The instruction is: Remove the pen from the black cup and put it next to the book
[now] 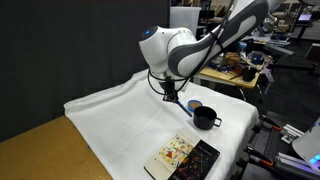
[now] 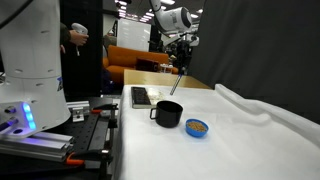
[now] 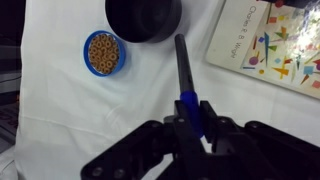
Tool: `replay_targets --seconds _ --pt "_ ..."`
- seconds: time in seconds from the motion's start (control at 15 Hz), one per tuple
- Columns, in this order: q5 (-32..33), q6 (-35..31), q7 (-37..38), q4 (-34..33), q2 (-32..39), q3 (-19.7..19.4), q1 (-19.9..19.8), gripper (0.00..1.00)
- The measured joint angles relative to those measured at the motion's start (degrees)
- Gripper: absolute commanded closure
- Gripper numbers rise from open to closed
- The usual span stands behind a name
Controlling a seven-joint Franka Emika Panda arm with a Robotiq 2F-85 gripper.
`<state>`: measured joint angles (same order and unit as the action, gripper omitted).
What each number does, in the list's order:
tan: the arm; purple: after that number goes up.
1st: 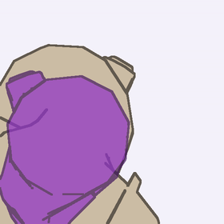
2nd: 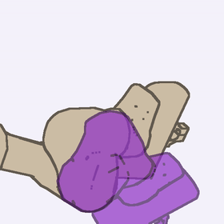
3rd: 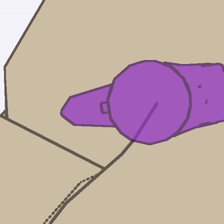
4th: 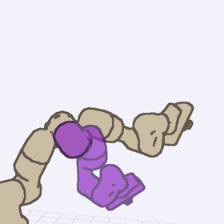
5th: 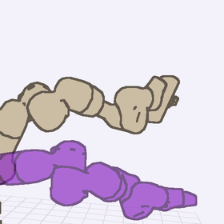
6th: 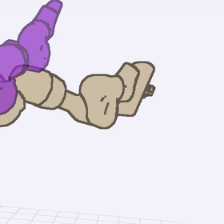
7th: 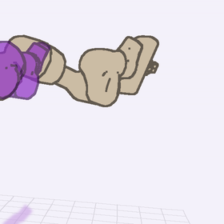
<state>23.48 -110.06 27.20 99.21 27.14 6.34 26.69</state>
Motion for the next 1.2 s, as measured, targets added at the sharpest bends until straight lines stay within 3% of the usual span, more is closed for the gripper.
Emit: replay_targets --seconds 1.2 --pt "4.5 0.1 -0.1 1.0 0.2 2.0 4.0 0.95"
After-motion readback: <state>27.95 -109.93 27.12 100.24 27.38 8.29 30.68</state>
